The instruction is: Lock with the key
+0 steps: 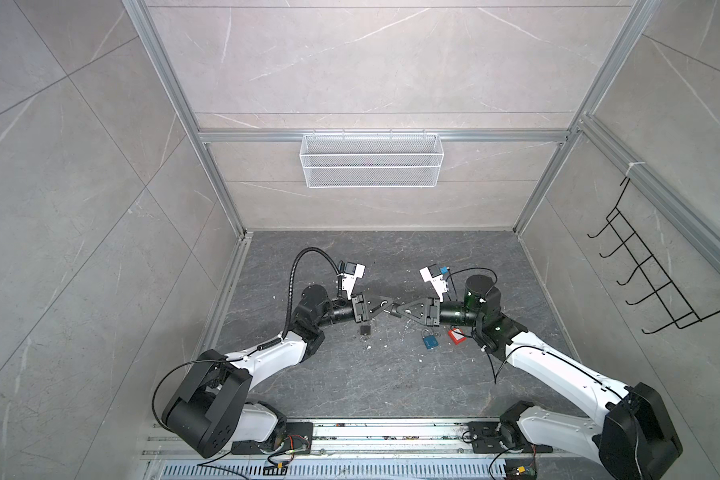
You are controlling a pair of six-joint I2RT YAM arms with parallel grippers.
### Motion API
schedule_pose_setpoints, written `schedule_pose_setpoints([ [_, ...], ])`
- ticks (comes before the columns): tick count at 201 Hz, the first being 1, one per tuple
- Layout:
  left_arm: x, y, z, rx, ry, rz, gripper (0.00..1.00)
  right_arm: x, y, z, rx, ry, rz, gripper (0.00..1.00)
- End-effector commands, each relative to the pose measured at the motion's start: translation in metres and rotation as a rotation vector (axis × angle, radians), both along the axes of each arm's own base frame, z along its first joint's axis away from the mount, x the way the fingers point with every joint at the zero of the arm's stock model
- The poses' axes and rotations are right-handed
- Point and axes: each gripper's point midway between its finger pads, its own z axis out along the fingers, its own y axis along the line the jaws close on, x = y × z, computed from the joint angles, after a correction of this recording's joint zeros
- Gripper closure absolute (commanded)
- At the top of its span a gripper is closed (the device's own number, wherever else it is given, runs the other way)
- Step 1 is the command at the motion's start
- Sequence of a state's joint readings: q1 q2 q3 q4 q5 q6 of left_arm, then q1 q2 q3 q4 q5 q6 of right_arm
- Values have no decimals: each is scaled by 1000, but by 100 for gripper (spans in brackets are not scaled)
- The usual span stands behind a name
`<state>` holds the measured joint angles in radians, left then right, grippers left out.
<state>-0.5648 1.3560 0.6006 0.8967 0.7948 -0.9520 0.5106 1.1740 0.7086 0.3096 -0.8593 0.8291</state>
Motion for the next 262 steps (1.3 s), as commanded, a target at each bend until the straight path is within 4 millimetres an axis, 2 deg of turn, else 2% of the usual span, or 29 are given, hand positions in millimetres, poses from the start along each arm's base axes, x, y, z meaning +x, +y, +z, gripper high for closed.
schedule_pose_setpoints([
  [1, -3, 4, 13, -4, -68, 5, 64, 1, -1, 12, 14, -58, 15, 100],
  [62, -10, 12, 18, 7, -87, 31, 64, 3, -7, 7, 4, -50, 2, 100],
  [150, -10, 10, 17, 5, -83, 12, 89, 2, -8, 7, 4, -53, 4, 100],
  [200, -12, 9, 19, 1, -80, -2, 100, 6, -7, 11, 4, -72, 2, 100],
  [262, -21, 6, 29, -58, -76, -61, 100, 15, -5, 7, -11, -105, -13, 100],
])
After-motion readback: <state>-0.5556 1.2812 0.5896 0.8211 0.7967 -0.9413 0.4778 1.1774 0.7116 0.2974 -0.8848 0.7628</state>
